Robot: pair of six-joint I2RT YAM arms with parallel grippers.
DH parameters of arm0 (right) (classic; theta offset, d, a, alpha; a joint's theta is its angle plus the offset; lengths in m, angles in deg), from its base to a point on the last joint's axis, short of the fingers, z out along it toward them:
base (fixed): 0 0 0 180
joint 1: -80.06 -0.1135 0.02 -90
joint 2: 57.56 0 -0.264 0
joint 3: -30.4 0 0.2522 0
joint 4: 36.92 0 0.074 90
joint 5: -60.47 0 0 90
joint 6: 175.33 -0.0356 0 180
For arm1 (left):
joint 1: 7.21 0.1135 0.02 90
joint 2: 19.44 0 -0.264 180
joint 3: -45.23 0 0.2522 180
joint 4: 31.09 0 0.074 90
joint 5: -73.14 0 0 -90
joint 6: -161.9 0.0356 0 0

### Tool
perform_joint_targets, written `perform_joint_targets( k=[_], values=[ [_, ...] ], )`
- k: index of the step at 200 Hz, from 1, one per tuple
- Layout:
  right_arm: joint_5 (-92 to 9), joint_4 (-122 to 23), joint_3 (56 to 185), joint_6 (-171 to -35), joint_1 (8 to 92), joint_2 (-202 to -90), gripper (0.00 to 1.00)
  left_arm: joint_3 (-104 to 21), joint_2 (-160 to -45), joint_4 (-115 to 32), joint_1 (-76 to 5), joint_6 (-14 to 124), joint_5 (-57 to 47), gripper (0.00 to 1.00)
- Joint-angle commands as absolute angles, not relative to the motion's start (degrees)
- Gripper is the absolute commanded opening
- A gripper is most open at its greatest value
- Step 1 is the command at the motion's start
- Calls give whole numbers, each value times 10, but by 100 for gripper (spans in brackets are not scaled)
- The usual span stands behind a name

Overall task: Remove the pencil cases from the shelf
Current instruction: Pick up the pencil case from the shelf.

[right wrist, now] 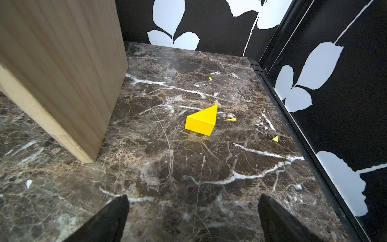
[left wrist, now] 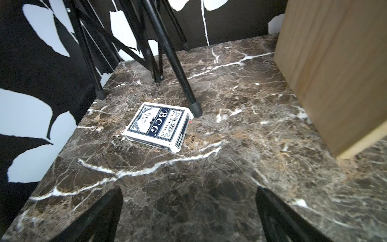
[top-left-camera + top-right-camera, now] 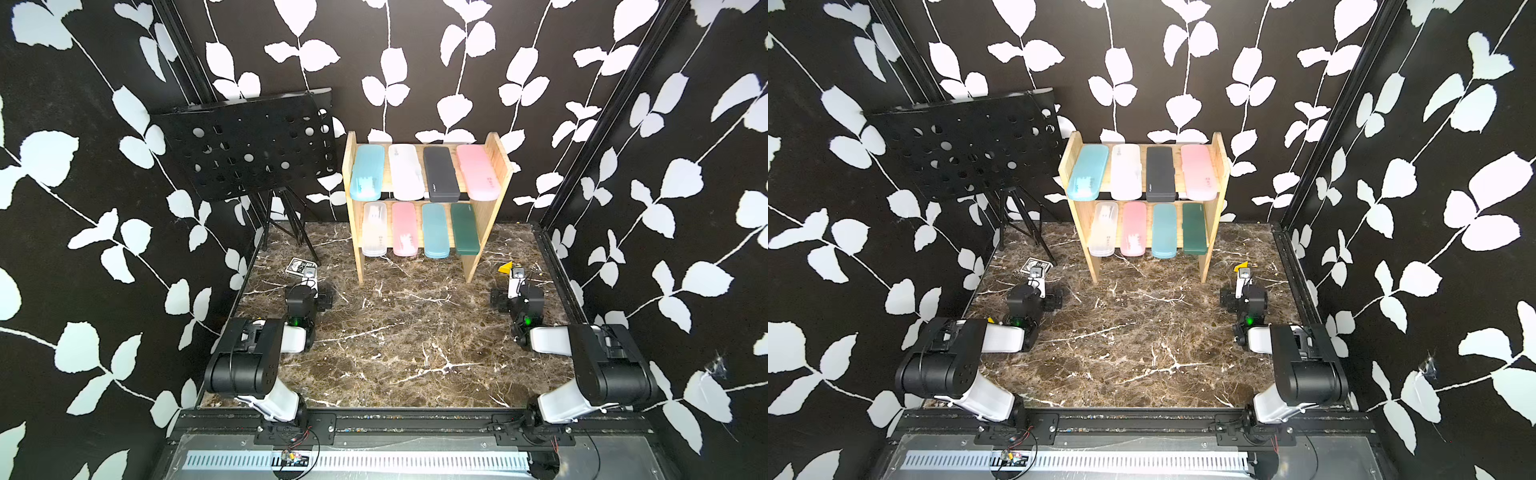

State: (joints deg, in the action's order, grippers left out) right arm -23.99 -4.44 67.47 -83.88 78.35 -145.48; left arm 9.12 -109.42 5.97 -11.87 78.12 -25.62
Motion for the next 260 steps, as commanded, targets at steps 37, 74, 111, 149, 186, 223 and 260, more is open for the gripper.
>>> perform_joint_targets(
  k=[37,74,111,149,186,223,260],
  values=[
    [-237,-26,673,-846,782,-1451,100,84,-1082,57,-115,790,-238,99],
    [-242,-29,675,-847,784,-1452,100,77,-1082,46,-104,784,-213,99],
    [-217,-100,696,-855,783,-1395,99,67,-1056,13,-105,776,-252,99],
    [-120,-390,788,-882,741,-1196,99,-26,-893,-229,-105,674,-214,99],
    [-2,-628,885,-913,652,-1115,100,-127,-815,-393,-106,456,-32,99],
    [22,-747,939,-944,606,-1105,99,-131,-800,-286,-115,198,127,99],
    [82,-772,980,-938,569,-1133,99,-180,-802,-191,-171,52,76,99]
  ],
)
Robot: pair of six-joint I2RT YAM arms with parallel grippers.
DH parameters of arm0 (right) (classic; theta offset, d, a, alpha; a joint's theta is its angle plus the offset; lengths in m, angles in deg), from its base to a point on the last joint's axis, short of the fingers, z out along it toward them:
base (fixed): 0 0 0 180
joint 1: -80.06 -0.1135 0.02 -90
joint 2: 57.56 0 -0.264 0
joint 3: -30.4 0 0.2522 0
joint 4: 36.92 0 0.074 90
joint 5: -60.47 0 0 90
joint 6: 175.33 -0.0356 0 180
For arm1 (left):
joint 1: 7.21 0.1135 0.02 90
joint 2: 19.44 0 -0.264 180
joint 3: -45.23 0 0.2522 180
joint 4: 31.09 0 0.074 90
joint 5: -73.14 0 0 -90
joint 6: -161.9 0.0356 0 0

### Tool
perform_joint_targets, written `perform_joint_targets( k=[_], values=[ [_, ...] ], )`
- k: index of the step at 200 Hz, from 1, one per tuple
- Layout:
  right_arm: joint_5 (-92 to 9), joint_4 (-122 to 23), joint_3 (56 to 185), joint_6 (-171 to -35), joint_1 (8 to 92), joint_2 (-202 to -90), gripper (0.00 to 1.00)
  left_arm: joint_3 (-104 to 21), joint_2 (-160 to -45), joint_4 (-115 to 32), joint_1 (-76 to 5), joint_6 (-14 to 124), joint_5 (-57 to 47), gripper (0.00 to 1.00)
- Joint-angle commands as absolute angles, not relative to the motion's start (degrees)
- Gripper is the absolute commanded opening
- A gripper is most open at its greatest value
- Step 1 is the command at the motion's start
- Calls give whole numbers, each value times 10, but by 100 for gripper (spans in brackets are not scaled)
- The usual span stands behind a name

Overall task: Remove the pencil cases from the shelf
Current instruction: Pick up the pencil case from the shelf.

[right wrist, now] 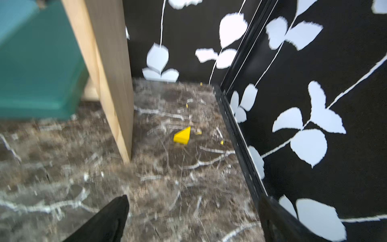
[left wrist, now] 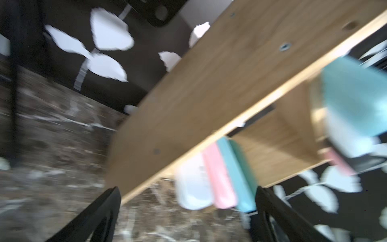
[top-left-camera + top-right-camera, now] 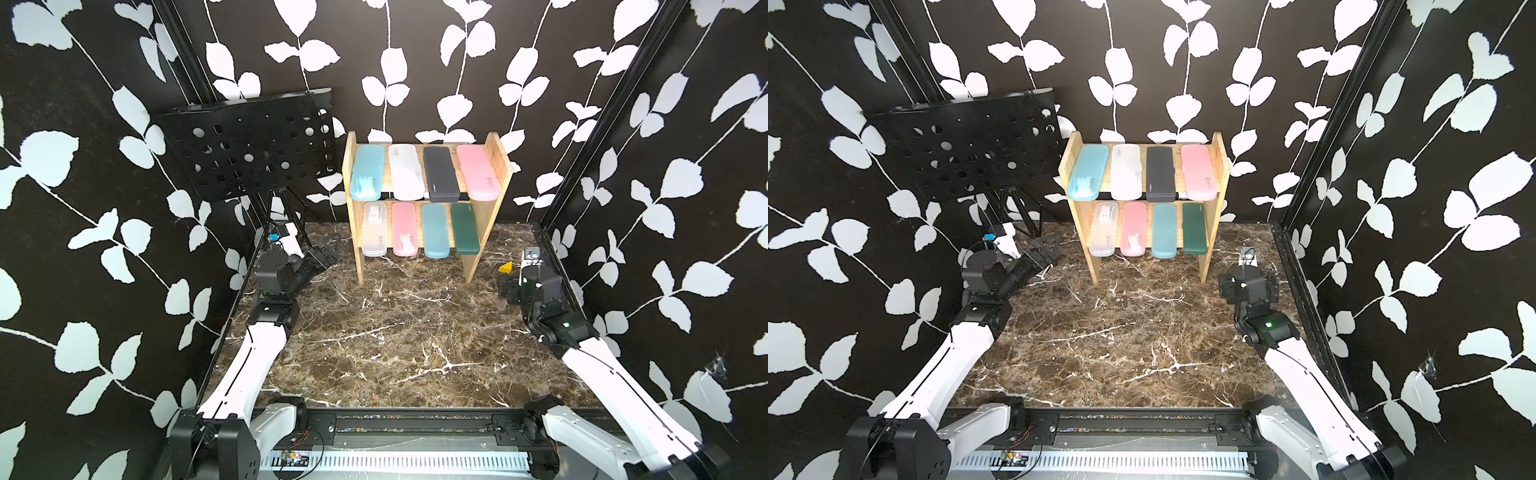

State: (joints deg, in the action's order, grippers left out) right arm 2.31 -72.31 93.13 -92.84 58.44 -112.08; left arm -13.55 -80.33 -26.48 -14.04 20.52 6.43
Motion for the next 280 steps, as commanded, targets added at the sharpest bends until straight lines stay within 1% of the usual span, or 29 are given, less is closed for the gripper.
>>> perform_joint_targets(
  k=[1,21,36,57,112,135,153,177,198,208,237,258,268,280],
  values=[
    [83,-771,981,-938,569,-1134,100,-182,-803,-189,-173,49,75,99],
    [103,-776,1004,-952,568,-1145,99,-221,-830,-136,-198,-24,38,99],
    [103,-795,1028,-973,569,-1158,100,-252,-850,-141,-207,-57,16,99],
    [105,-834,1069,-989,568,-1187,99,-283,-871,-162,-212,-62,-3,99],
    [85,-848,1108,-993,569,-1220,99,-357,-914,-200,-229,-55,-17,99],
    [81,-856,1128,-993,569,-1233,100,-386,-938,-204,-241,-57,-5,96],
    [77,-859,1136,-996,569,-1242,99,-401,-946,-220,-257,-47,-3,91],
    [69,-862,1138,-1002,569,-1247,99,-403,-949,-240,-271,-39,-5,88],
    [61,-864,1144,-1003,569,-1251,100,-390,-955,-226,-272,-51,-9,78],
    [59,-866,1147,-1003,569,-1253,99,-389,-959,-217,-272,-55,-10,76],
    [56,-871,1155,-998,569,-1257,99,-401,-963,-222,-273,-49,-16,72],
    [53,-874,1160,-996,569,-1258,99,-413,-964,-229,-272,-44,-18,60],
    [52,-874,1161,-996,569,-1258,100,-415,-963,-233,-273,-43,-18,57],
    [51,-876,1162,-996,569,-1259,99,-415,-961,-233,-272,-44,-18,49]
  ],
)
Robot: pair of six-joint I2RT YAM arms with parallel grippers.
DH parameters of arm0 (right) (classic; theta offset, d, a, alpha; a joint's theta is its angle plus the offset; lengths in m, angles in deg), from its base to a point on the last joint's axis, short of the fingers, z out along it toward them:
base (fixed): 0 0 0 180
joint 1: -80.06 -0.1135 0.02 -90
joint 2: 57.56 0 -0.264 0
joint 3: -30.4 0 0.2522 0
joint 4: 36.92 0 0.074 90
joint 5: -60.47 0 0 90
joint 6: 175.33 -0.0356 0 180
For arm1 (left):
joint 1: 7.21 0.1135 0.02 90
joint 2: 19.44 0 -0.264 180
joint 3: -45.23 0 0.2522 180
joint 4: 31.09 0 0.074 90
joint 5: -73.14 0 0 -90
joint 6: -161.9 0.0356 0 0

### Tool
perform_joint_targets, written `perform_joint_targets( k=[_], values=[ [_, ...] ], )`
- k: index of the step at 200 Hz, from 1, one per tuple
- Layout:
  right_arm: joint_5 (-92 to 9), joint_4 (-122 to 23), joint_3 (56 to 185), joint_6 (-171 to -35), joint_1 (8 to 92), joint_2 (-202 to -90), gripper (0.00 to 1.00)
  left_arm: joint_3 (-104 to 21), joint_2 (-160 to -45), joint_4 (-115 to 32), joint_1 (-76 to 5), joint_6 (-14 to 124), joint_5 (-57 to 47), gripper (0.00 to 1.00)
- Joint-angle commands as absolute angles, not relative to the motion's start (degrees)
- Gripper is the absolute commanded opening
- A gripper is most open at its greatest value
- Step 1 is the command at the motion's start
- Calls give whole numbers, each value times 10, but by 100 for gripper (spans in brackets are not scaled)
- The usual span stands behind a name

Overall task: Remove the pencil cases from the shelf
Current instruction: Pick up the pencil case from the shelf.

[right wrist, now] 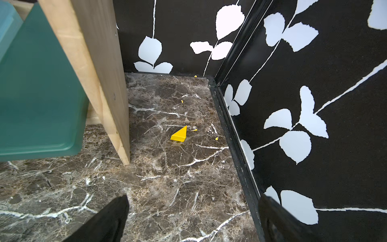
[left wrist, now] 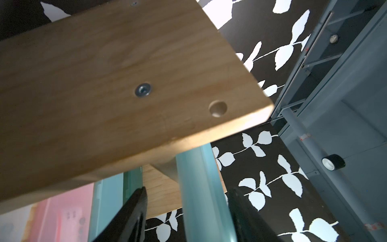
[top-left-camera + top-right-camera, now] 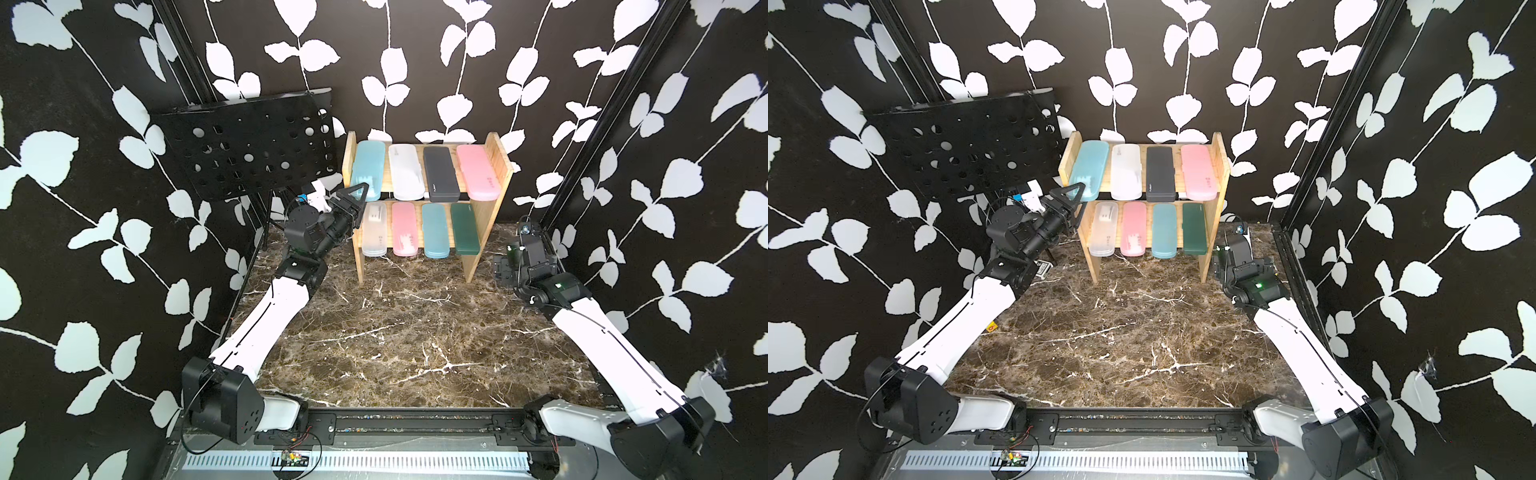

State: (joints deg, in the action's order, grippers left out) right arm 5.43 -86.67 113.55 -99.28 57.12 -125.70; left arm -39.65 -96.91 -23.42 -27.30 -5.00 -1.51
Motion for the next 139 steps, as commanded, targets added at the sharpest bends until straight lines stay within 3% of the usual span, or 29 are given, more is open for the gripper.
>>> perform_joint_targets(
  k=[1,28,87,139],
  values=[
    [51,-876,1163,-996,569,-1259,99,-414,-961,-233,-272,-44,-18,48],
    [46,-881,1165,-999,569,-1260,100,-409,-953,-239,-272,-42,-19,41],
    [34,-891,1169,-1004,568,-1251,99,-378,-928,-240,-272,-37,-23,0],
    [37,-900,1190,-1006,564,-1239,99,-360,-916,-186,-272,-8,-8,0]
  ],
)
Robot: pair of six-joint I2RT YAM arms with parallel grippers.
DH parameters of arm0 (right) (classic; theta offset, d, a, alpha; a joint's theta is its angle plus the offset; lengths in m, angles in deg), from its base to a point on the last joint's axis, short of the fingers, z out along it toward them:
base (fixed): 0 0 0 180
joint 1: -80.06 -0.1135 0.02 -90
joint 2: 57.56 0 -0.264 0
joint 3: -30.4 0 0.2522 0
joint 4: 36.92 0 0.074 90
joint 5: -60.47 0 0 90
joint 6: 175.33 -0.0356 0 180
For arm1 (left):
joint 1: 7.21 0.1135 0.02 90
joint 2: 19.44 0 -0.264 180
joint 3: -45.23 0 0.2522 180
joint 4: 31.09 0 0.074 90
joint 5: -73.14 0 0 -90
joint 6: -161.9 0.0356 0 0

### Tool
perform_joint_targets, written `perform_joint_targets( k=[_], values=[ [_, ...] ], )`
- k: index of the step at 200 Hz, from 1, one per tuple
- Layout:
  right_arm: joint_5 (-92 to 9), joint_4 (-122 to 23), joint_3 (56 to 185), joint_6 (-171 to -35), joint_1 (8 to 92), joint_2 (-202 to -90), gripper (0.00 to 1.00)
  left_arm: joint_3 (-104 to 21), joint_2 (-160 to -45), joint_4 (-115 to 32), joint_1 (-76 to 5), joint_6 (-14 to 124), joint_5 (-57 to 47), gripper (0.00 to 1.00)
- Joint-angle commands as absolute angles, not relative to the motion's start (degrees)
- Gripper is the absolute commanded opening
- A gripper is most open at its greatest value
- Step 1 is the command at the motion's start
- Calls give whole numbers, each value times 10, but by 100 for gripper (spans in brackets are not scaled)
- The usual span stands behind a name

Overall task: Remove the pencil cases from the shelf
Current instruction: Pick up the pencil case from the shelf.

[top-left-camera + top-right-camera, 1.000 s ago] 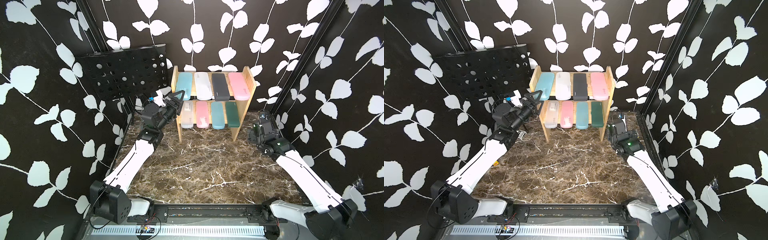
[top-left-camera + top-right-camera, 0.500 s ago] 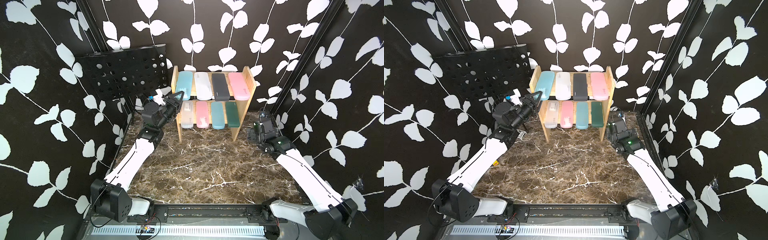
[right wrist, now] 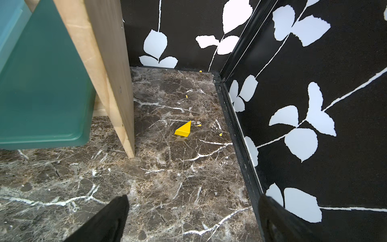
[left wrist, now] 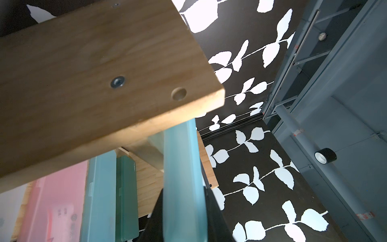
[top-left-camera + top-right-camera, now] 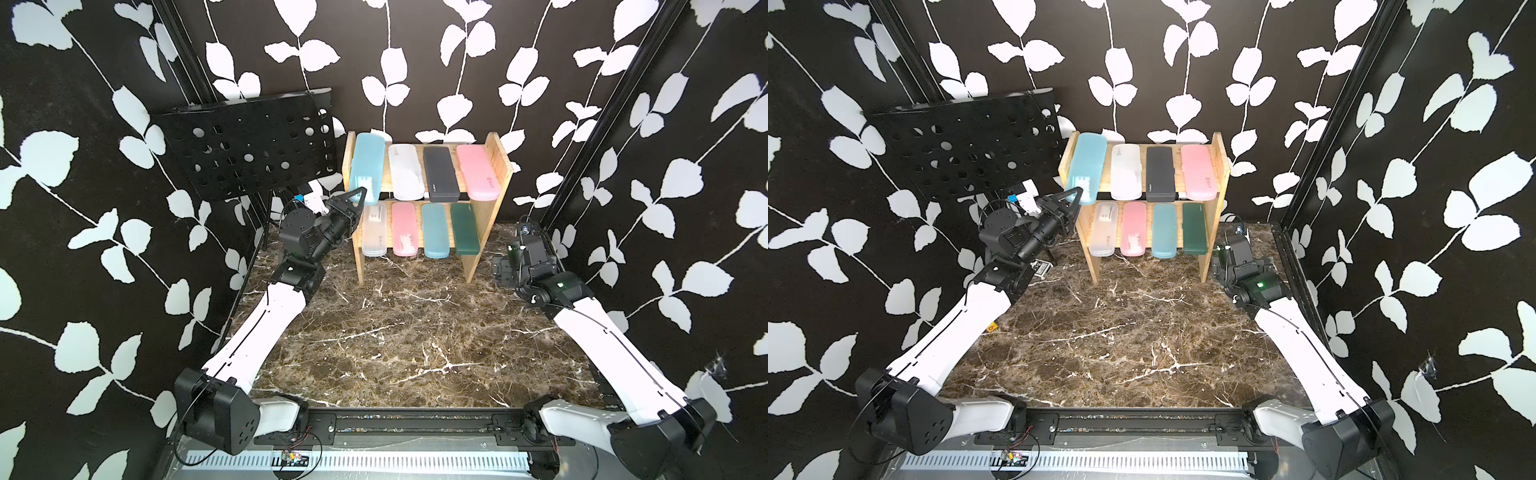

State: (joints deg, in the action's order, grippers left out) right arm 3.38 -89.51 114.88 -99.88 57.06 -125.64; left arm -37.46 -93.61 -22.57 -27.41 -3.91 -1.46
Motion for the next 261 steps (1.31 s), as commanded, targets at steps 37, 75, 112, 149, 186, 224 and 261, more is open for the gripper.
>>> perform_joint_targets(
  k=[37,75,112,149,186,224,261],
  values=[
    [49,-918,1244,-1006,537,-1216,99,-345,-902,-101,-272,56,13,0],
    [91,-944,1307,-1006,466,-1208,99,-326,-841,-106,-273,194,21,0],
    [137,-931,1358,-1021,338,-1233,99,-284,-765,-136,-275,324,16,0],
    [153,-864,1457,-1008,185,-1317,100,-209,-680,-175,-281,444,-27,0],
    [5,-784,1546,-1062,157,-1405,99,-167,-639,-196,-284,481,-26,0],
    [-122,-731,1643,-1119,156,-1501,99,-128,-604,-183,-284,489,-39,0],
    [-204,-729,1751,-1171,161,-1593,99,-122,-586,-191,-286,499,-41,0]
  ],
)
